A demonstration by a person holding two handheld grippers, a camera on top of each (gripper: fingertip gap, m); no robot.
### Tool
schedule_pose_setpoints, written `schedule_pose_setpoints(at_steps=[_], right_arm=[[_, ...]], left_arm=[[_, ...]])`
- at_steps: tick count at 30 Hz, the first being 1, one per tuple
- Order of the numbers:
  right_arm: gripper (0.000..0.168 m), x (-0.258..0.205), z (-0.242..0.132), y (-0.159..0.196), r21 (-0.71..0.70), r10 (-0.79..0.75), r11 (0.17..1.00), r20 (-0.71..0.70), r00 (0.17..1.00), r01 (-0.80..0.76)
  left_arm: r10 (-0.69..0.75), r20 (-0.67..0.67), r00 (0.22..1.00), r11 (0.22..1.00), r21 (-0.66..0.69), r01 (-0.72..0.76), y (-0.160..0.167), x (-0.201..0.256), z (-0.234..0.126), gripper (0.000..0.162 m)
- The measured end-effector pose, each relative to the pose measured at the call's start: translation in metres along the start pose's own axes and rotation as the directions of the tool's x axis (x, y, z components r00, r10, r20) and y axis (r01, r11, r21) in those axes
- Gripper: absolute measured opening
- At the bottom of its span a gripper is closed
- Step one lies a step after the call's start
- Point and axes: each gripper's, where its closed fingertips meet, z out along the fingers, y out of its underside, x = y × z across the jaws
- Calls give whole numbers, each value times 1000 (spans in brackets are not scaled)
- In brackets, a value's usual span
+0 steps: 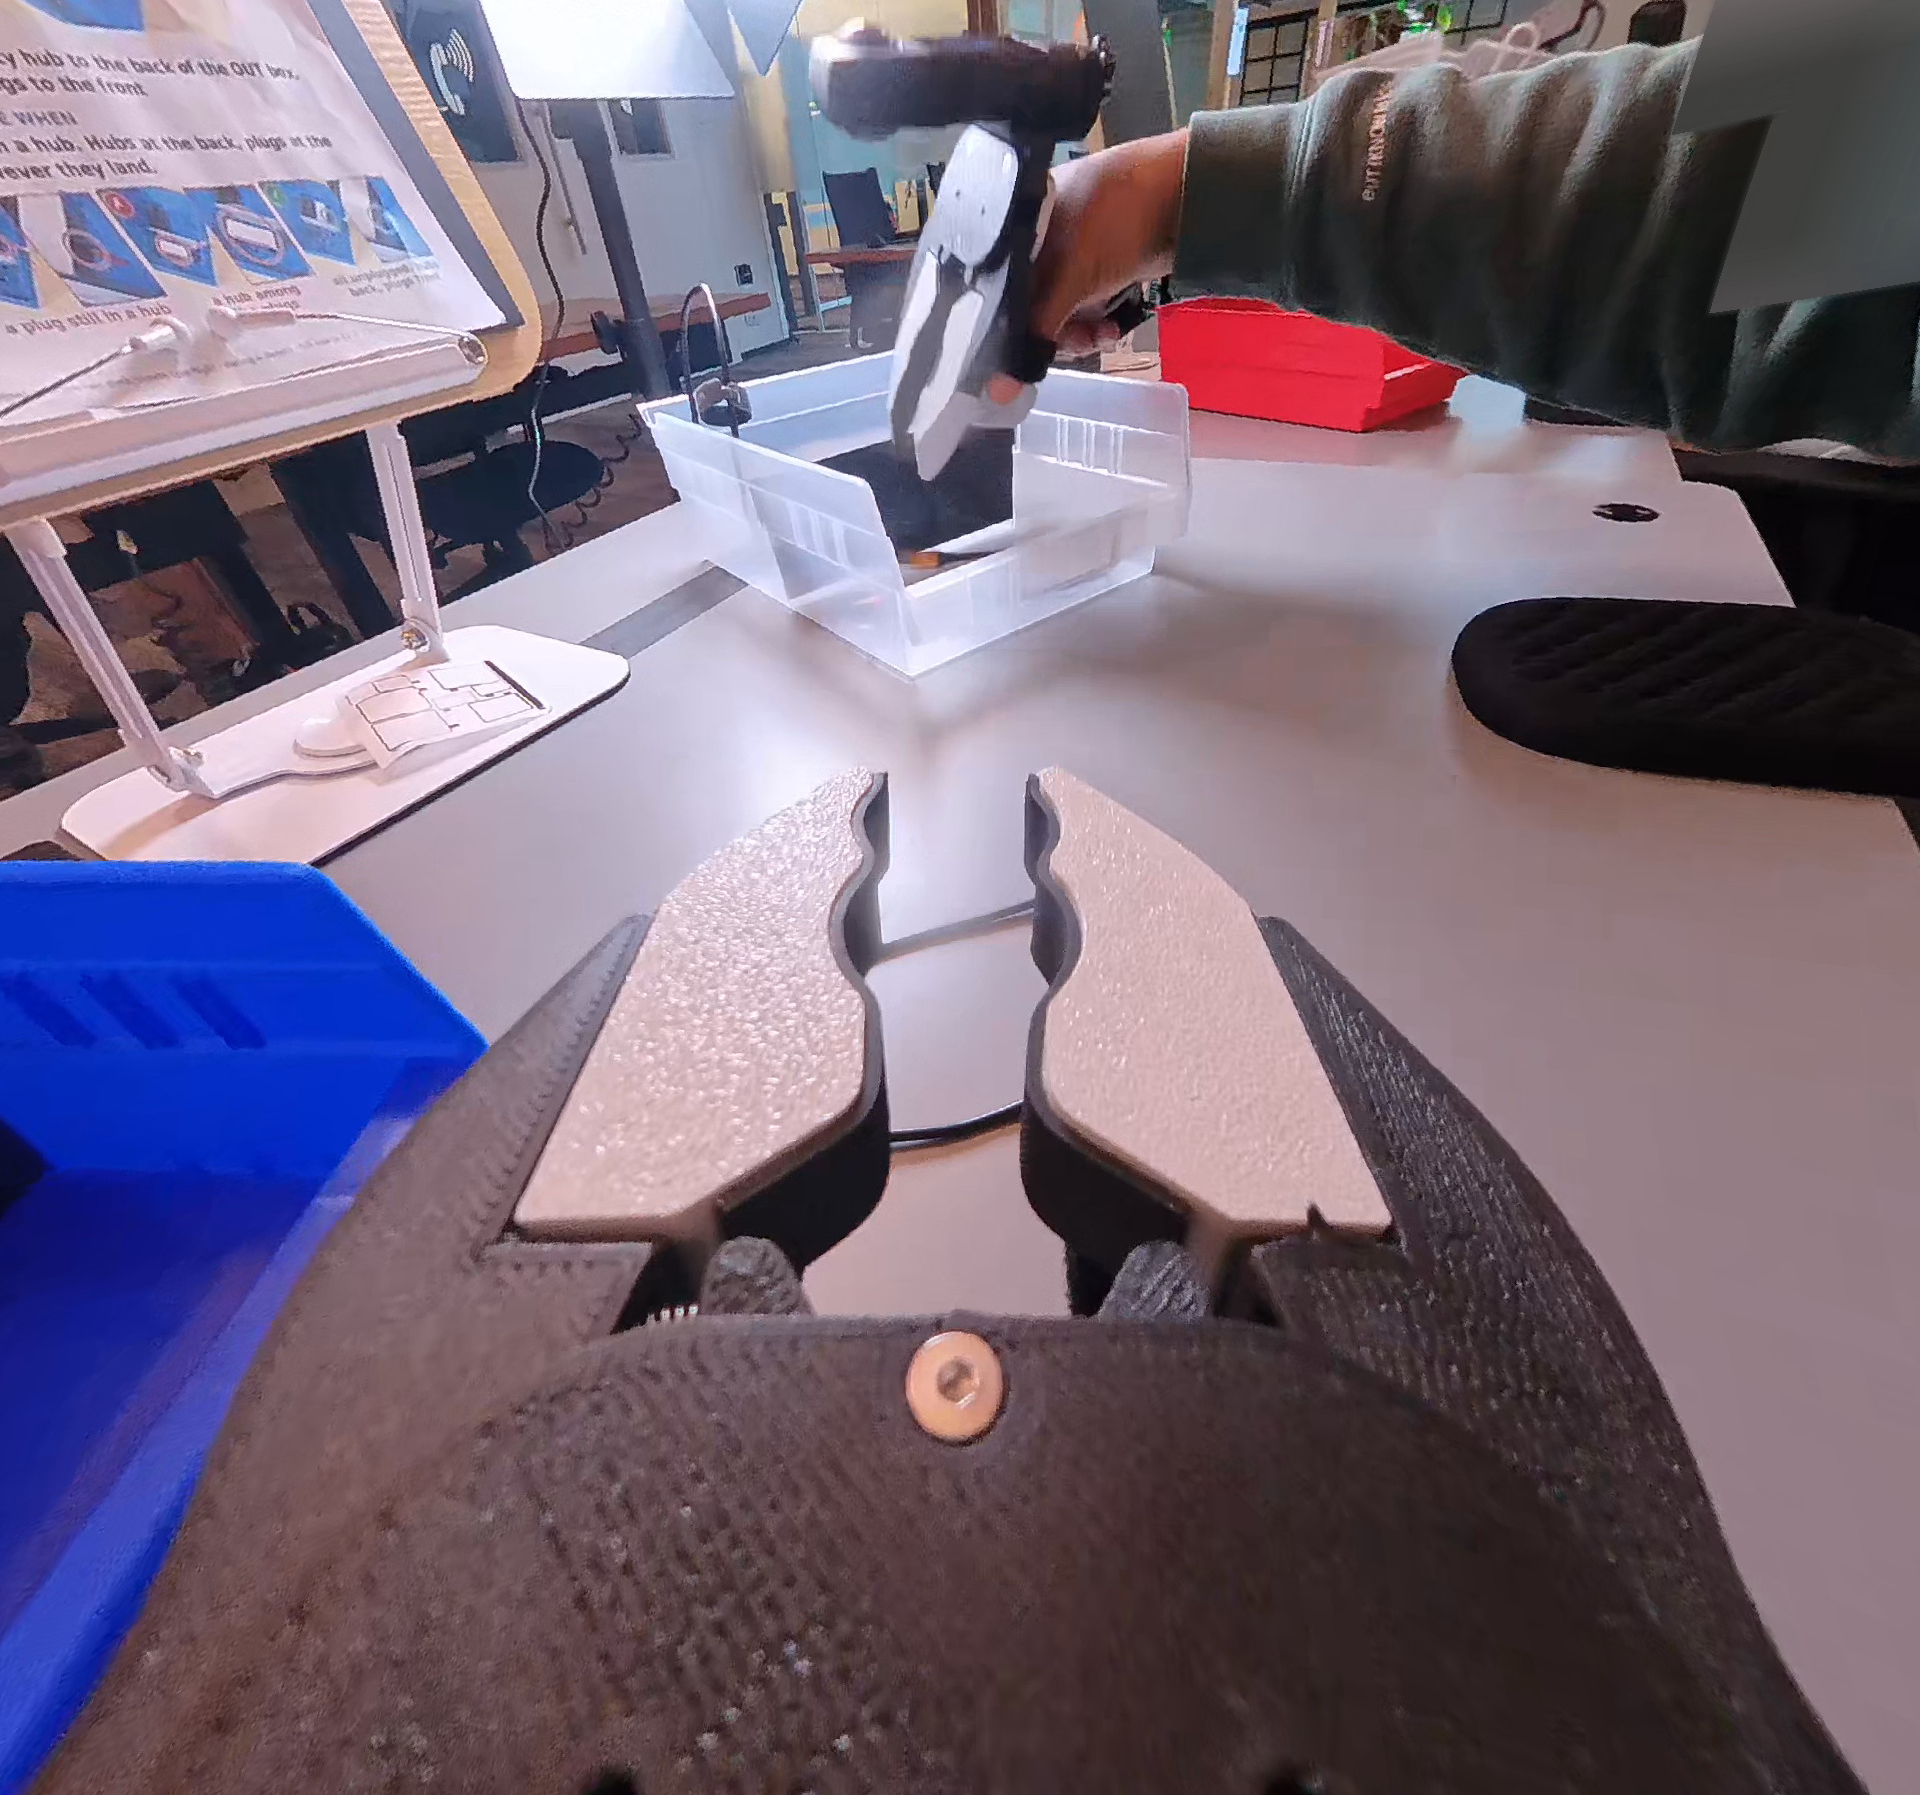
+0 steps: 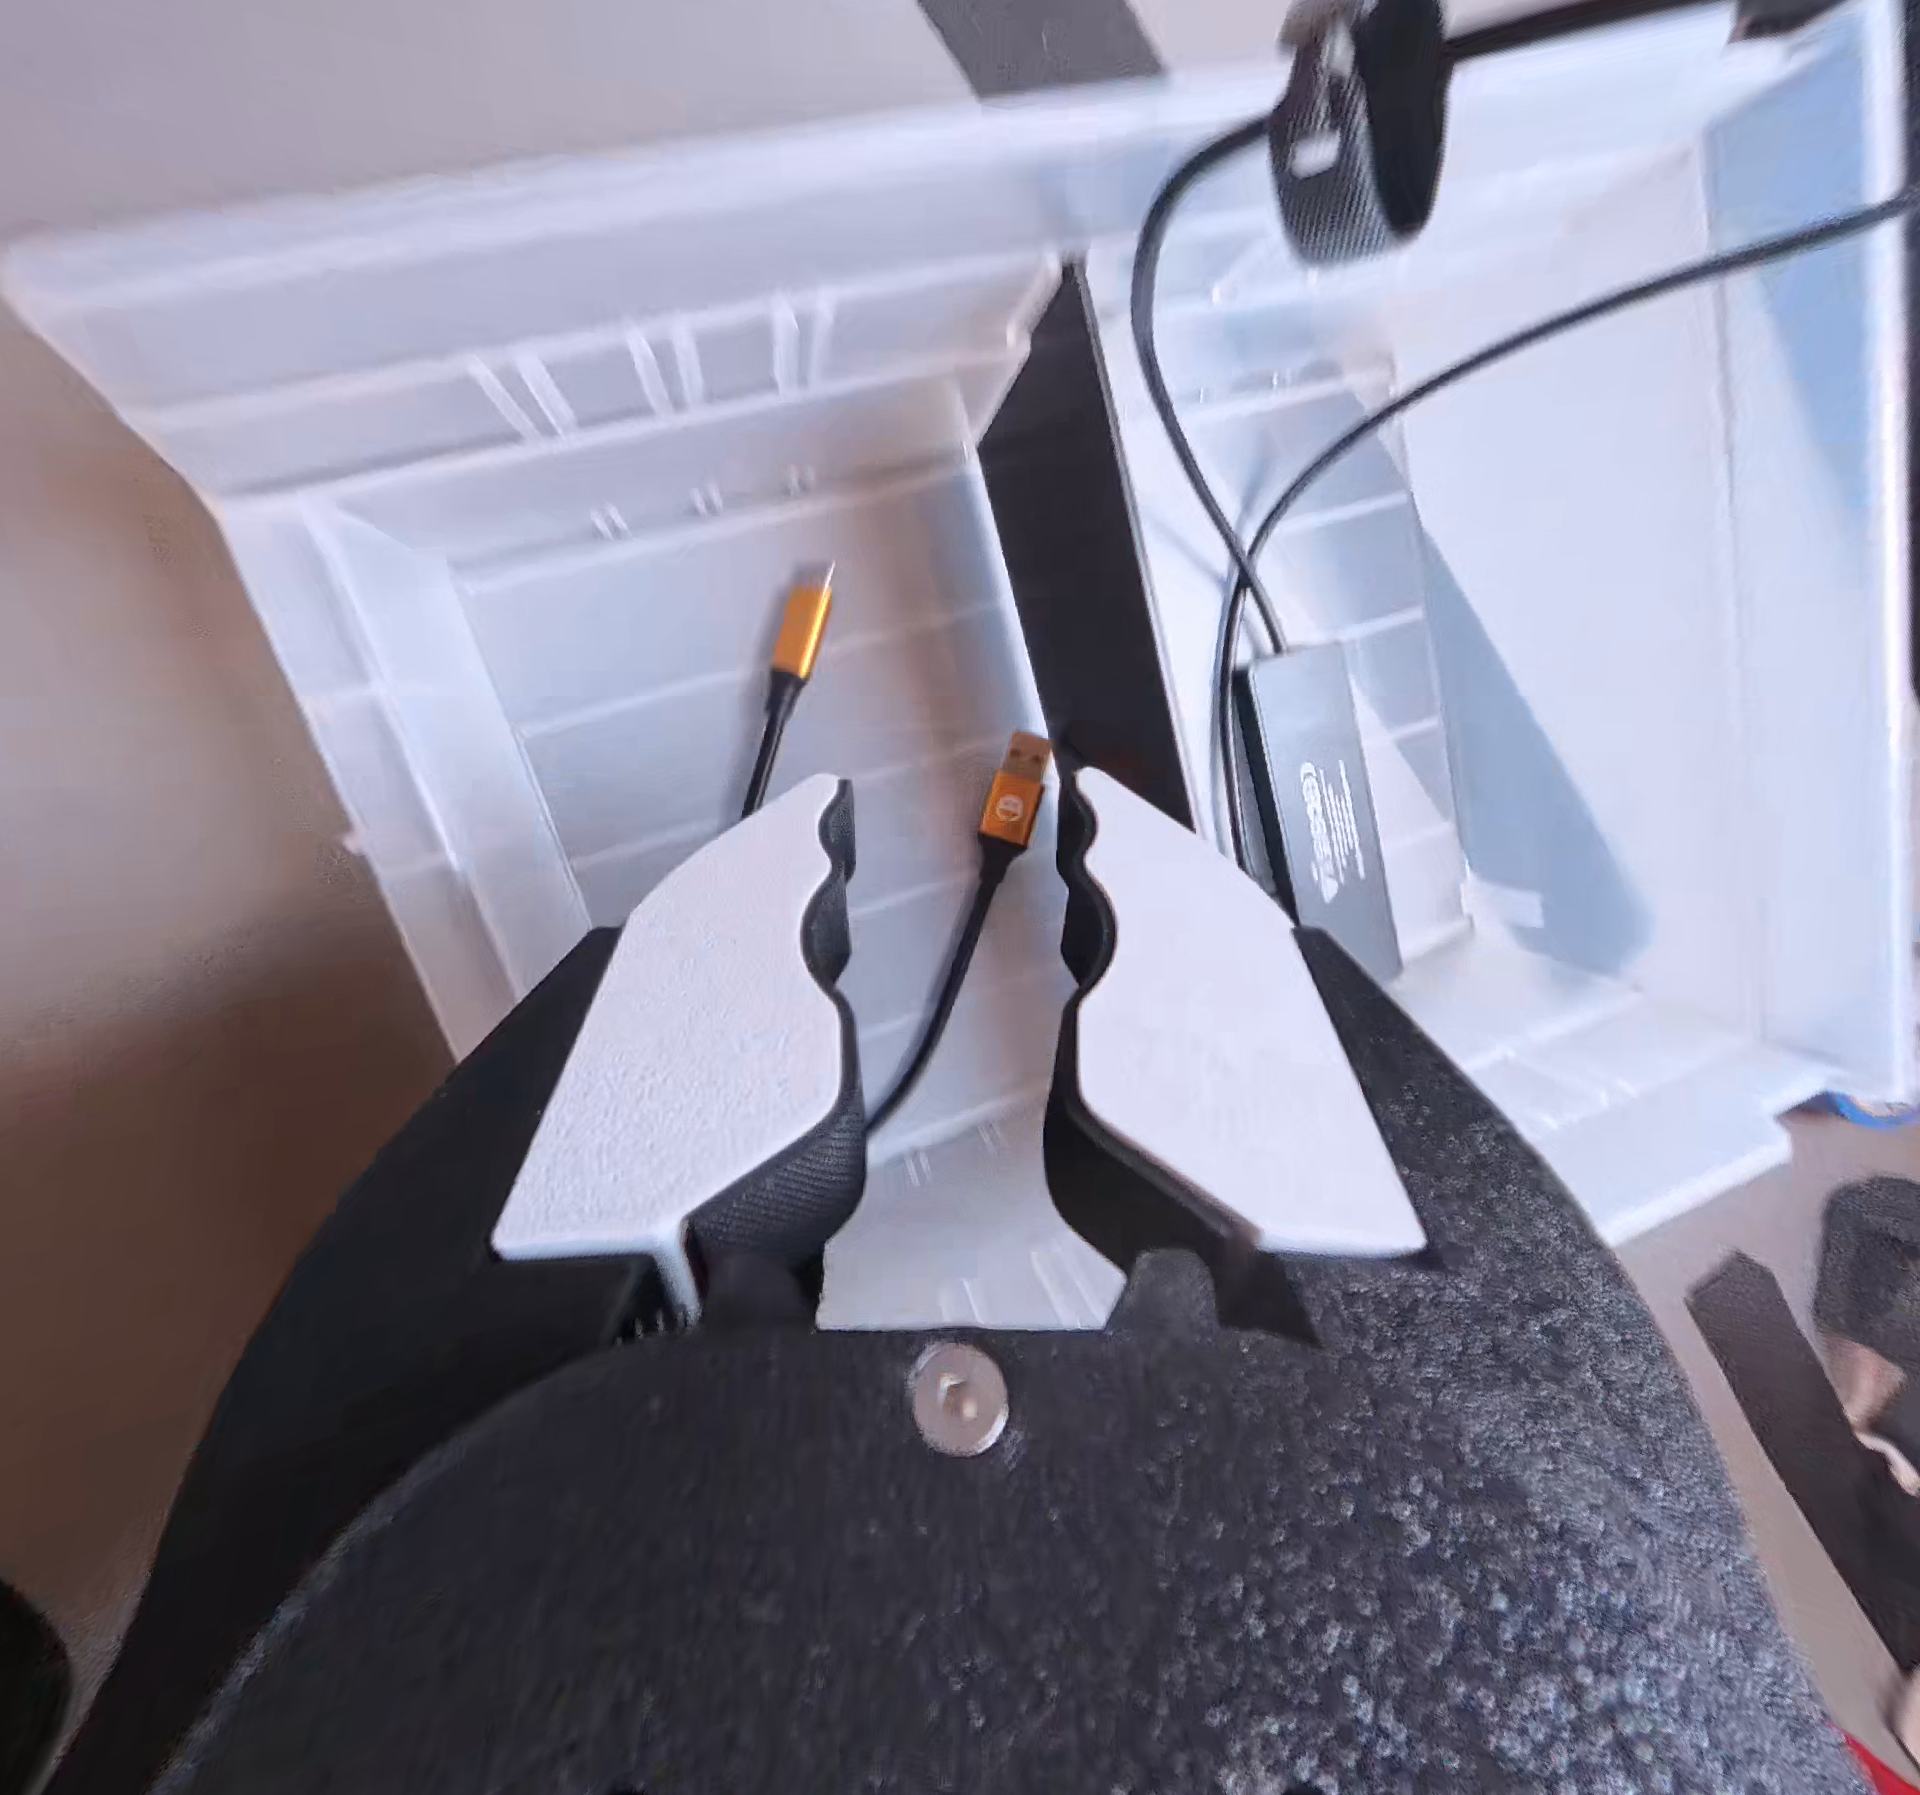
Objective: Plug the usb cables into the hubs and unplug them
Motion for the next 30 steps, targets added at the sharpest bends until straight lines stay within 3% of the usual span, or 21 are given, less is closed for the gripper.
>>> schedule_pose_setpoints(at_steps=[5, 9, 14, 17, 20, 22, 25, 30], right_arm=[[42, -8, -39, -51, 301, 48, 952, 6, 999, -48], [38, -83, -68, -78, 445, -49, 895, 109, 993, -5], [39, -229, -28, -66, 343, -216, 934, 315, 924, 101], [42, -280, 8, -43, 234, -237, 960, 381, 894, 155], [31, -295, 24, -31, 182, -234, 968, 388, 891, 175], [13, -291, 25, -30, 180, -275, 958, 334, 902, 225], [11, -287, 22, -26, 164, -345, 937, 289, 893, 309], [11, -235, -39, -52, 283, -336, 916, 150, 930, 285]], left_arm=[[-14, -2, 1000, 999, -29, 14, 9, -6, 2, 25], [-10, 12, 1000, 998, -60, 11, 16, -13, 3, 25], [3, 16, 1000, 997, -76, -1, 19, -13, 3, 26], [30, 26, 999, 996, -82, -28, 18, -12, 2, 25], [30, 27, 999, 997, -76, -28, 16, -12, 1, 25], [32, 26, 999, 997, -74, -30, 15, -11, 1, 25], [38, 21, 999, 997, -74, -37, 15, -9, 2, 25], [58, 29, 998, 996, -68, -56, 12, -8, 1, 25]])
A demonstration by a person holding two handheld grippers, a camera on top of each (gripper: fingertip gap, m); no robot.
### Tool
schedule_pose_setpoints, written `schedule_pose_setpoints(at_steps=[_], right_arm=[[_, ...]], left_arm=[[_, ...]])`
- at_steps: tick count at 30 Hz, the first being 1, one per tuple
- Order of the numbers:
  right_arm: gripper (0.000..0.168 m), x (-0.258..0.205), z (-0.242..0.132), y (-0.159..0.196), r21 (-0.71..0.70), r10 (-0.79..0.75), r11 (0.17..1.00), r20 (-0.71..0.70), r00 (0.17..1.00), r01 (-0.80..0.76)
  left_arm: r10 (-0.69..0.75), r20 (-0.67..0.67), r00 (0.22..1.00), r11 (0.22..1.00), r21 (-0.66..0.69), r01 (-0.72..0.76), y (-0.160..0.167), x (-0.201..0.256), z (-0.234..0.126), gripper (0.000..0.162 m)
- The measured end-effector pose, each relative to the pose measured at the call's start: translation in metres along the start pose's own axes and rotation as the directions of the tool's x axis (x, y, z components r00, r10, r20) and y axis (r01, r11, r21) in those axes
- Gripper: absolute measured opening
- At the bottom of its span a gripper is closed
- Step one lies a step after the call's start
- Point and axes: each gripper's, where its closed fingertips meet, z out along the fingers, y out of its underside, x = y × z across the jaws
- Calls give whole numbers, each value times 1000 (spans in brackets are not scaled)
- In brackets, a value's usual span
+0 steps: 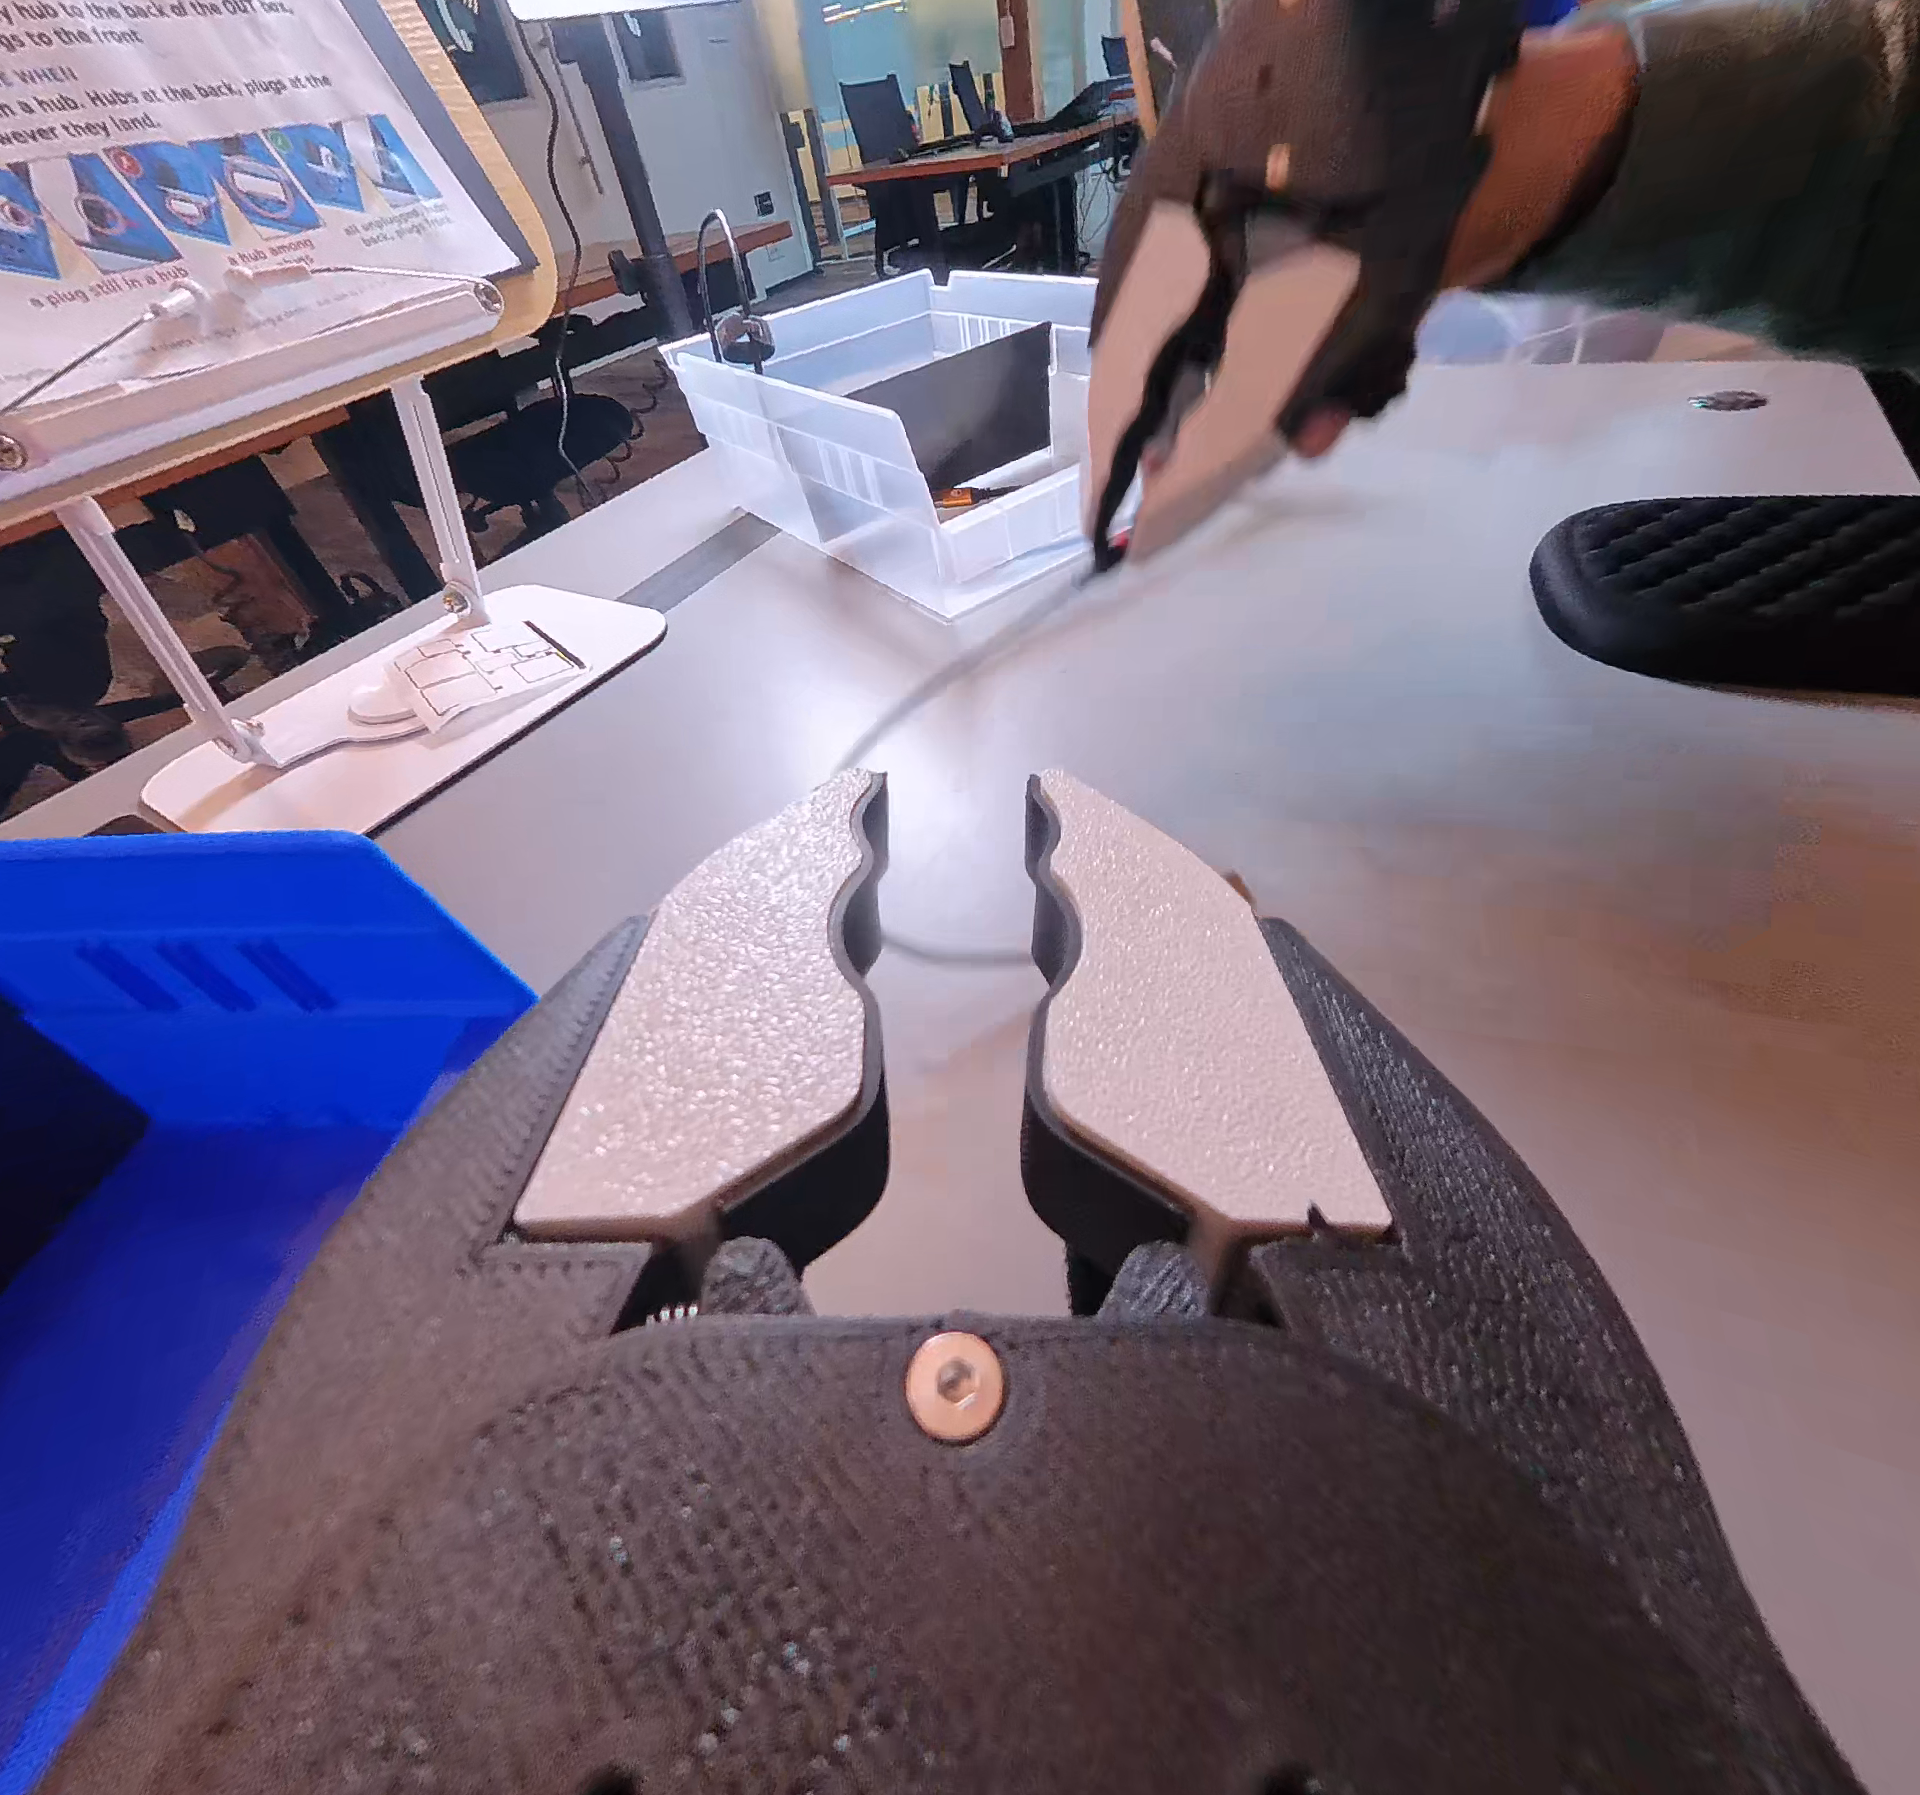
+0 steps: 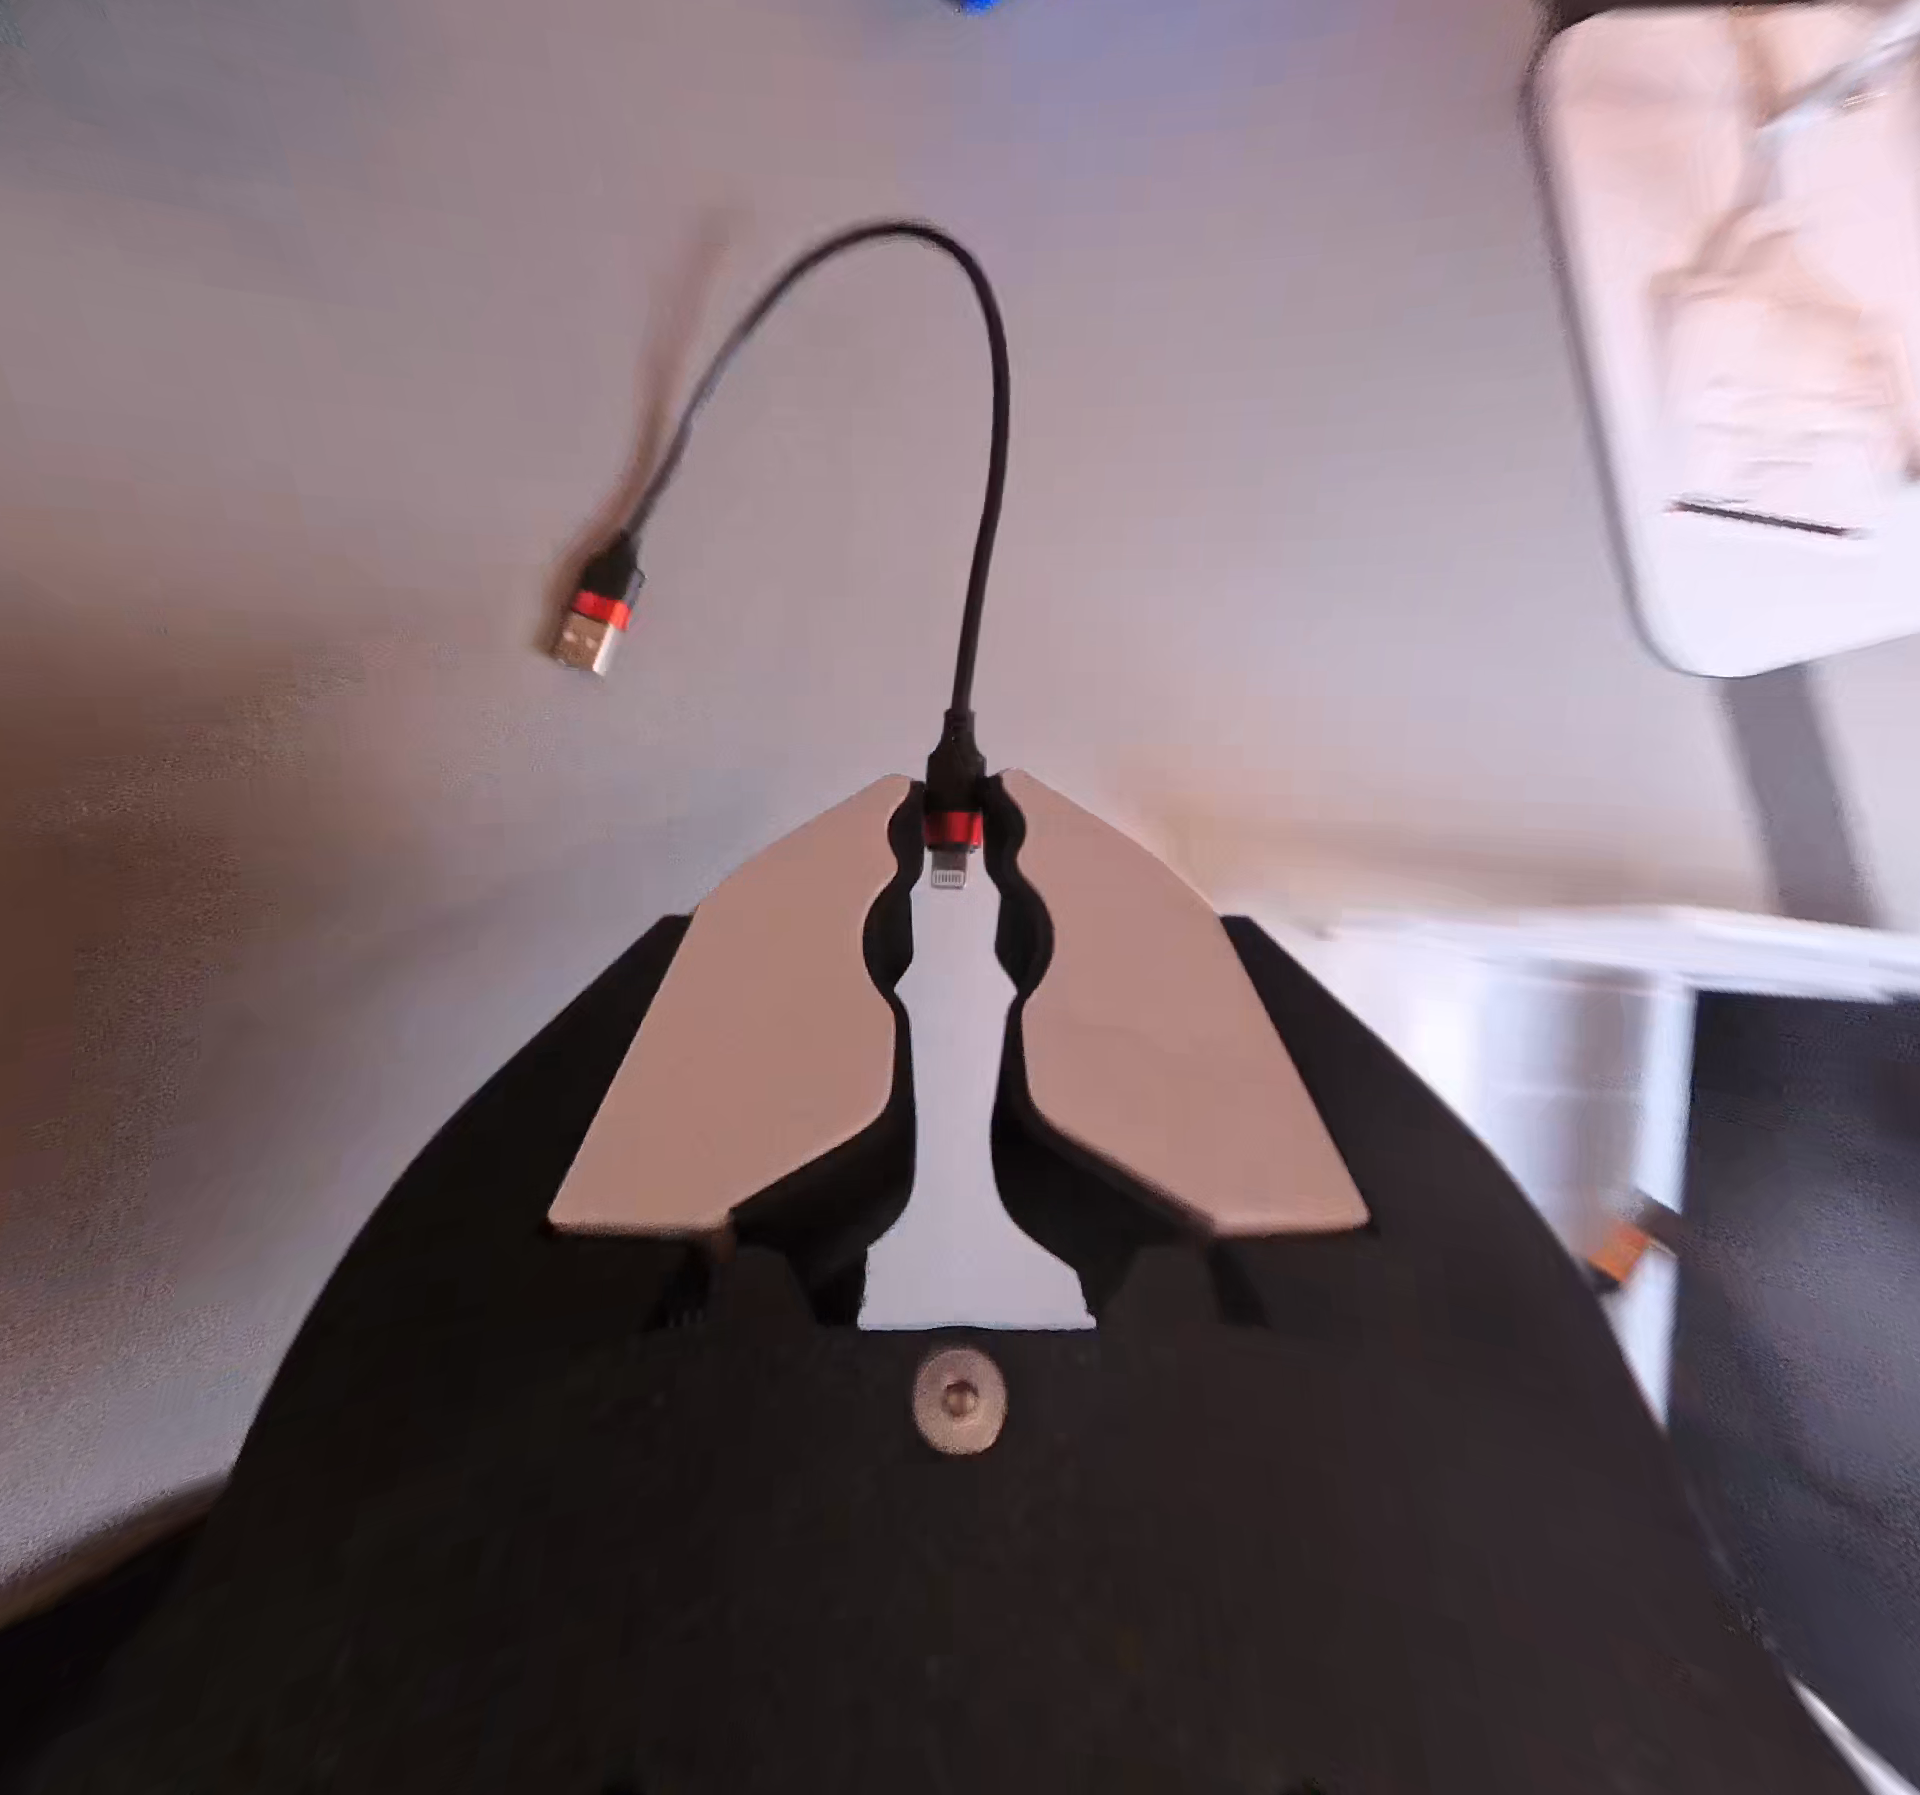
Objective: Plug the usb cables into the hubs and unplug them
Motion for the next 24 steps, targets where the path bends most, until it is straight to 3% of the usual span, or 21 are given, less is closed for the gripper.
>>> schedule_pose_setpoints(at_steps=[7, 11, 14, 15, 20, 24], right_arm=[[0, 87, -146, -21, 163, 56, 987, -303, 951, -6], [0, 108, -188, -8, 175, 106, 984, -393, 913, -38], [1, 96, -168, 5, 165, 117, 984, -331, 937, -64], [10, 89, -153, 10, 145, 96, 988, -310, 946, -53], [38, 34, -41, 58, -76, -71, 995, -65, 995, 66], [34, 27, 20, 94, -202, -47, 978, 48, 998, 56]], left_arm=[[6, 0, 1000, 1000, 3, -6, -1, 1, 0, 25], [2, -5, 1000, 1000, 0, -2, -1, 2, 0, 25], [5, -10, 1000, 1000, -4, -5, 0, 3, 1, 25], [5, -11, 1000, 1000, -6, -5, 1, 4, 1, 25], [3, -13, 1000, 1000, -20, -4, 4, 4, 2, 25], [1, -14, 1000, 1000, -26, -2, 6, 4, 2, 24]])
